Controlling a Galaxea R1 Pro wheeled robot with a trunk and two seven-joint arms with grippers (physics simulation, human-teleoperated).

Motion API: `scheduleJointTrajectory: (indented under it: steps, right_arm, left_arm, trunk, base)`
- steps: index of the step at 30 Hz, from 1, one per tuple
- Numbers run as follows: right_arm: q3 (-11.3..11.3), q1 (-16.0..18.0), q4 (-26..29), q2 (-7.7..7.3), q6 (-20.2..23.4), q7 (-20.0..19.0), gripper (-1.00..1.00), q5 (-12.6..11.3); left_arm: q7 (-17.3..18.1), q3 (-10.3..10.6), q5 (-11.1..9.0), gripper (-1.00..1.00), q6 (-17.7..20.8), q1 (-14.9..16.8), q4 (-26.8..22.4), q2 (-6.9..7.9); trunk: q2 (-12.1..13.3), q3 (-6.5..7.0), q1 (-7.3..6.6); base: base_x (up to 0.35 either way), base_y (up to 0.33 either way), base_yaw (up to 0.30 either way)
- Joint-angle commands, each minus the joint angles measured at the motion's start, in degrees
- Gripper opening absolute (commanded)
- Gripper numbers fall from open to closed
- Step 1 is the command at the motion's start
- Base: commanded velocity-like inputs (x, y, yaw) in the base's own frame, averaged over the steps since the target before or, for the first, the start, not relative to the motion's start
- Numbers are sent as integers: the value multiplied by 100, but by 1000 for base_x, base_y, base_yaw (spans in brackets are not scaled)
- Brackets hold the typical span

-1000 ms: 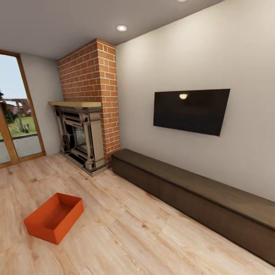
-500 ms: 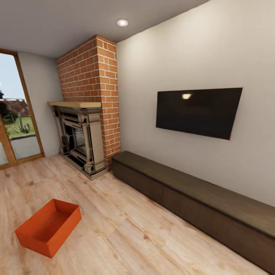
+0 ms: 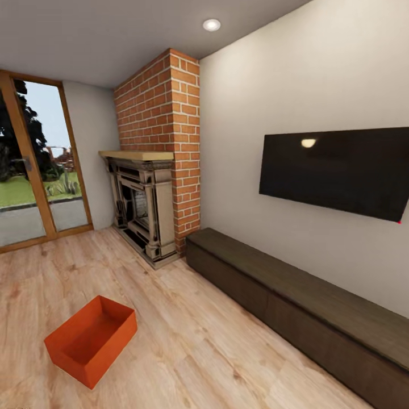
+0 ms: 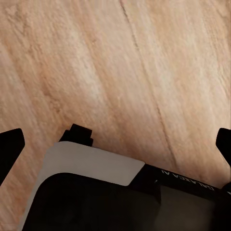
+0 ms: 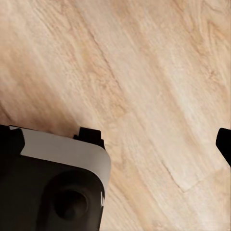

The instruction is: Move the two storage containers from the living room to the garage. In the garage, place one container on the floor and stack the other container on top of it (either order is fine).

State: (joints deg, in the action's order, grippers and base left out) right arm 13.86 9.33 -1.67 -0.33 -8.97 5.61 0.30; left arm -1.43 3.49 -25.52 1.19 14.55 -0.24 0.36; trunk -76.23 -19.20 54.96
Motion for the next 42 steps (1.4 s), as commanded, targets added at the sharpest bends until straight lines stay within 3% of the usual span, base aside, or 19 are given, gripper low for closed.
scheduleJointTrajectory:
  steps: [1,7,21,42]
  right_arm:
    - [29,7,-18,0,-32,19,100,4]
    - [29,7,-18,-13,-30,17,100,11]
    - [29,7,-18,-20,-26,19,100,14]
    - [29,7,-18,-3,-27,19,100,14]
  left_arm:
    - [-15,38,-40,100,13,4,-3,-1]
    - [-15,38,-40,100,13,4,-3,-1]
    - [-15,38,-22,100,13,4,-3,-7]
    - [-15,38,2,100,13,4,-3,-3]
  trunk:
    - [-3,-7,3]
    - [-3,-7,3]
    - [-3,-7,3]
    - [-3,-7,3]
  base:
    - [322,0,269]
    - [259,0,226]
    - [48,-7,9]
    - [284,-89,27]
